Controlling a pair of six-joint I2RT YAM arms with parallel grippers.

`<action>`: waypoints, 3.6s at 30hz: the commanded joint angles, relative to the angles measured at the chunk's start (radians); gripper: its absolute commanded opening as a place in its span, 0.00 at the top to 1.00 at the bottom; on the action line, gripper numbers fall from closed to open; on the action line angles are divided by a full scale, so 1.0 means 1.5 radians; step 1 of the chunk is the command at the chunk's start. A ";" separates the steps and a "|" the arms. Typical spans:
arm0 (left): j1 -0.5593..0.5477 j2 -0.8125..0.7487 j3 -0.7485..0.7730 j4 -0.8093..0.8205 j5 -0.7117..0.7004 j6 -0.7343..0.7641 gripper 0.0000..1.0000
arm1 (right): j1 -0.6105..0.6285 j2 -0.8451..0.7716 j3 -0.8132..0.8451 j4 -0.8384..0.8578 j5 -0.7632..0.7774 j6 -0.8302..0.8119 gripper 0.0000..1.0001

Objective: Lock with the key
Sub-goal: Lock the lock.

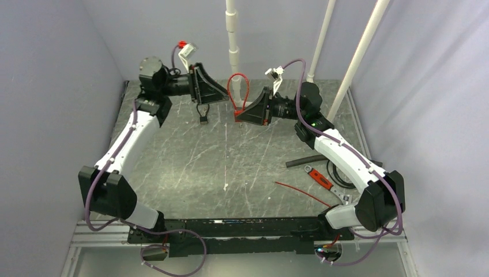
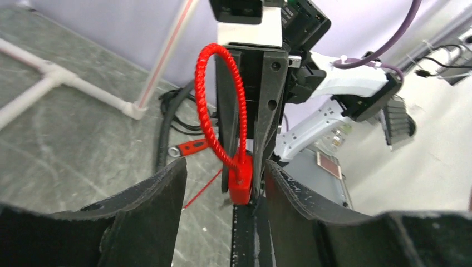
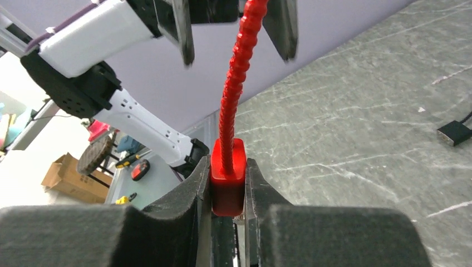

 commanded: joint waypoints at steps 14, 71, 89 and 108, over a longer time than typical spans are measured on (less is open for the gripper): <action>-0.029 -0.053 -0.005 -0.084 -0.045 0.076 0.48 | -0.003 -0.024 0.014 0.074 -0.001 -0.006 1.00; -0.126 -0.036 -0.030 -0.378 -0.062 0.340 1.00 | 0.002 -0.047 0.044 0.093 0.113 -0.121 1.00; -0.043 -0.147 -0.101 -0.107 -0.320 0.337 0.47 | -0.033 -0.049 -0.021 0.145 0.298 0.051 1.00; -0.145 -0.053 -0.084 0.013 -0.378 0.233 0.51 | -0.035 -0.034 -0.005 0.147 0.292 0.096 1.00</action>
